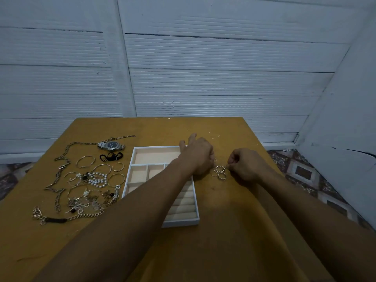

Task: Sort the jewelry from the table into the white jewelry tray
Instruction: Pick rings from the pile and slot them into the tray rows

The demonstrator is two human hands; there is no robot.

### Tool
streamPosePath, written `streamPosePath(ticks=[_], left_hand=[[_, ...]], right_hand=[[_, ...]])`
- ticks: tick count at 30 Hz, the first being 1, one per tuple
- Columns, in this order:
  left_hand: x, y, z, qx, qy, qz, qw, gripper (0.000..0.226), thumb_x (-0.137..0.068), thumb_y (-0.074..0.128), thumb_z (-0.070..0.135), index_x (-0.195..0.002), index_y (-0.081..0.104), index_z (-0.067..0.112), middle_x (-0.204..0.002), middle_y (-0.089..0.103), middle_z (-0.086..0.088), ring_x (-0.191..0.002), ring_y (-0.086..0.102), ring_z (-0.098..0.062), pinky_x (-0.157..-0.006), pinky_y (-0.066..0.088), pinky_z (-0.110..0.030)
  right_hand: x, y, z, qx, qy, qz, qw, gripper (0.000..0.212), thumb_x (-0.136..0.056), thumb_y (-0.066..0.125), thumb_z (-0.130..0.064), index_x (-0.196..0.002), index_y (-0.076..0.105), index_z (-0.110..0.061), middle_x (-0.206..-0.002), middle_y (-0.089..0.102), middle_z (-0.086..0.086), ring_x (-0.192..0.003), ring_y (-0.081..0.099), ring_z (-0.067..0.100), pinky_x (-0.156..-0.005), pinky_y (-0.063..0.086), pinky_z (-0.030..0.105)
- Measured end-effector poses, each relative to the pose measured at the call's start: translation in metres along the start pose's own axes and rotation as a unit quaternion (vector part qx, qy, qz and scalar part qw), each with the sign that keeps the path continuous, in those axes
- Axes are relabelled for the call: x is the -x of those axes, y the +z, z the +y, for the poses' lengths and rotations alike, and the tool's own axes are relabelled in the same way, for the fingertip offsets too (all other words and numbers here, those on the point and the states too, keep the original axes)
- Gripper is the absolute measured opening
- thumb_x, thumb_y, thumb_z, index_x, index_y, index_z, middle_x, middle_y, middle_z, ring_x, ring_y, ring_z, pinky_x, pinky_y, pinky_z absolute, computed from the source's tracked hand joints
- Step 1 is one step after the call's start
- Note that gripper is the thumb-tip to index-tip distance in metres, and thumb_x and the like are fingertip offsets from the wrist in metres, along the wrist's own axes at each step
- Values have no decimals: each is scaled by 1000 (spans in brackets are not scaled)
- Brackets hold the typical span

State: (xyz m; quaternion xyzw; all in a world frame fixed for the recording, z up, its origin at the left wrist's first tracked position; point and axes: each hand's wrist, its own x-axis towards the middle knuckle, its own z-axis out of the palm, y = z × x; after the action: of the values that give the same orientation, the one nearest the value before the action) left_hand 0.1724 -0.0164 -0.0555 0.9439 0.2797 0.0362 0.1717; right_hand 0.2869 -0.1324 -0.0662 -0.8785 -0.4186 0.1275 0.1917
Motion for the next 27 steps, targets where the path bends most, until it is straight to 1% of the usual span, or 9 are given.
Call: streamPosePath(ticks=[3,5,7,10,15,19,20,24,27], left_hand=[[9,-12,-4,43,-2,42,998,13,-82,71,37,-86,65,27,-126,56,4,-139,23,-21,-105,20,-45],[18,-24,-11,55,5,79,995,17,-79,74,41,-81,63,29,-106,62,9,-121,43,-17,-95,27,-39],[29,-36,-22,68,11,92,993,19,-78,75,42,-79,62,28,-87,63,13,-102,56,-13,-95,31,-38],[48,-46,-42,62,16,94,993,20,-75,77,42,-72,62,29,-76,64,14,-87,60,-11,-98,39,-43],[79,-43,-66,63,18,94,993,13,-79,75,39,-79,69,27,-81,68,13,-87,60,-9,-93,43,-43],[92,-32,-71,48,27,112,992,12,-83,71,39,-87,70,28,-86,70,14,-91,59,-9,-94,37,-38],[94,-30,-71,42,33,119,991,11,-83,70,39,-86,70,29,-86,70,14,-92,59,-8,-94,36,-39],[101,-23,-69,-11,67,141,988,11,-86,66,40,-89,70,30,-89,71,10,-97,53,-11,-88,32,-36],[106,-20,-68,-41,86,146,985,14,-88,62,41,-93,69,30,-93,69,10,-99,50,-12,-83,26,-34]], right_hand=[[4,2,0,-5,14,4,1000,7,-90,64,-20,-94,62,-14,-91,62,1,-90,58,18,-80,50,33],[8,2,0,-12,22,1,1000,7,-91,63,-19,-93,59,-15,-91,61,1,-88,57,18,-78,49,33],[13,1,0,-17,18,3,1000,6,-91,62,-18,-92,56,-15,-91,61,1,-87,57,19,-77,48,34],[20,-1,-1,-30,8,17,999,6,-90,64,-14,-90,58,-13,-89,62,1,-83,57,17,-70,46,30],[36,-7,-8,-111,14,43,993,6,-86,69,-10,-85,63,-11,-73,69,3,-65,63,13,-57,43,22],[53,-8,-28,-184,-22,25,982,6,-88,64,0,-83,63,-3,-69,69,11,-64,69,22,-60,56,28],[56,-7,-34,-187,-33,22,982,7,-88,63,1,-83,63,-3,-69,68,11,-65,69,23,-61,57,28],[66,-6,-53,-162,-62,22,985,12,-89,61,2,-81,64,-6,-66,65,3,-57,63,10,-52,51,14],[69,-5,-61,-146,-69,25,987,11,-89,61,1,-81,64,-8,-67,65,3,-59,63,11,-55,53,17]])
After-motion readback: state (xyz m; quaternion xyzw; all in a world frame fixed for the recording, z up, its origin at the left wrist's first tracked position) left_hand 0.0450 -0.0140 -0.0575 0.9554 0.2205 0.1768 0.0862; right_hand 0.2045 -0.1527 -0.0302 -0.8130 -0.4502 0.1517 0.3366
